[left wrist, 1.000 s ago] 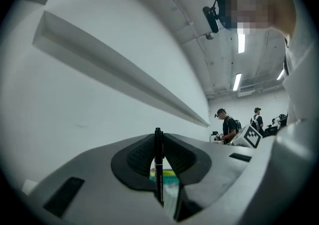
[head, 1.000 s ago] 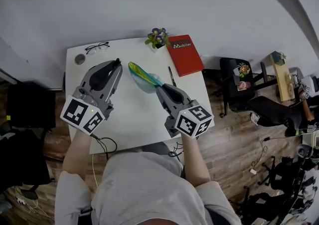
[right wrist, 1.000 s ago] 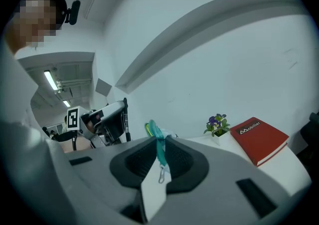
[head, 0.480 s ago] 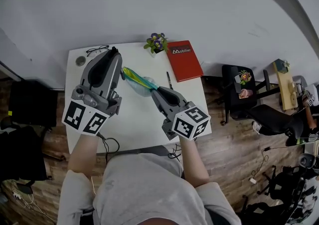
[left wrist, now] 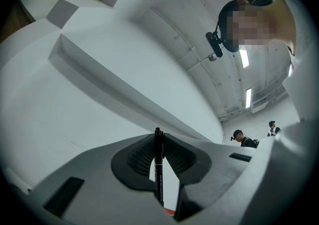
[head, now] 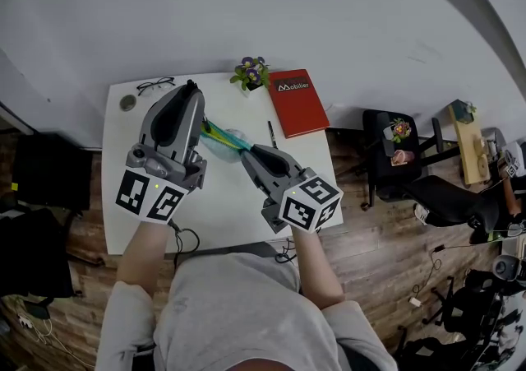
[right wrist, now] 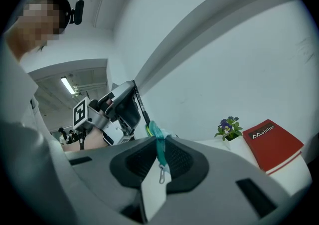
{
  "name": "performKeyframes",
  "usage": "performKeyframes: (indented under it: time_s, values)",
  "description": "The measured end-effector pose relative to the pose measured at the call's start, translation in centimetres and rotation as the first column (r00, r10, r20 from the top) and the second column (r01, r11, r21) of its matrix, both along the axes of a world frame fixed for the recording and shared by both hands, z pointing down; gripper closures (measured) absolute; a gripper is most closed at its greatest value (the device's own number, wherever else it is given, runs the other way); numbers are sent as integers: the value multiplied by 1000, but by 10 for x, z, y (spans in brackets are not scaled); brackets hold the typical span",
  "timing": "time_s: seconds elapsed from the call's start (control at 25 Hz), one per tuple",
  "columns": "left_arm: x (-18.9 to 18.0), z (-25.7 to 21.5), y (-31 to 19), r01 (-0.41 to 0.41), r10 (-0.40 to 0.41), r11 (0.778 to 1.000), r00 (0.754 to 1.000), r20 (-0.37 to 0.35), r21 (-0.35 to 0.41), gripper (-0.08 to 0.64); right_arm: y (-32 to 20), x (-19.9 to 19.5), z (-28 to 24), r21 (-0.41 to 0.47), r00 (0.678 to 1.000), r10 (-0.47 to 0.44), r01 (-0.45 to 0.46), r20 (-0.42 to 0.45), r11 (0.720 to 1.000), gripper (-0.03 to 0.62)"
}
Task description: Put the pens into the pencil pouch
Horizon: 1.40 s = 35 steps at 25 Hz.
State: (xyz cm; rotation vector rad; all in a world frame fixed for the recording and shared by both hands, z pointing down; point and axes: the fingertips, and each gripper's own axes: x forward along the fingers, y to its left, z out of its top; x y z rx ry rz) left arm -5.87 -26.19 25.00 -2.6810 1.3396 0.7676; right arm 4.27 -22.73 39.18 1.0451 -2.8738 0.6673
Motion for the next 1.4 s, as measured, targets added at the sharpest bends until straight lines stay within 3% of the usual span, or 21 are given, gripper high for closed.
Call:
performKeyframes:
  time_s: [0.2, 0.48, 0.64, 0.84, 0.96, 1.2, 1.28, 1.4]
  values:
    - [8, 17, 0, 1, -1, 999, 1000, 8, -39, 488, 0, 4, -4, -2, 1000, -8, 8, 28, 1000, 525]
    - [22, 27, 0, -20, 25, 997, 997, 76, -69, 488, -1, 9, -14, 8, 998, -5, 5, 61, 1000, 525]
    - [26, 28, 2, -53, 61, 995, 994, 92, -82, 450, -2, 11, -15, 8, 998, 2, -2, 69, 1000, 525]
    - [23, 33, -4, -29, 41, 993, 993, 113, -112, 448, -5, 19, -7, -8, 997, 32, -31, 69, 999, 525]
    - [24, 47, -11, -26, 48, 985, 991, 125, -170, 497, -6, 32, -2, -21, 995, 66, -64, 73, 998, 525]
    - [43, 86, -19, -32, 78, 951, 987, 138, -307, 528, -4, 74, 8, -44, 984, 164, -161, 73, 986, 525]
    - [55, 107, -25, -36, 99, 928, 984, 151, -371, 529, -2, 93, 12, -51, 976, 203, -199, 74, 979, 525]
    - [76, 144, -36, -40, 143, 874, 974, 177, -484, 529, 0, 122, 16, -58, 962, 261, -257, 78, 965, 525]
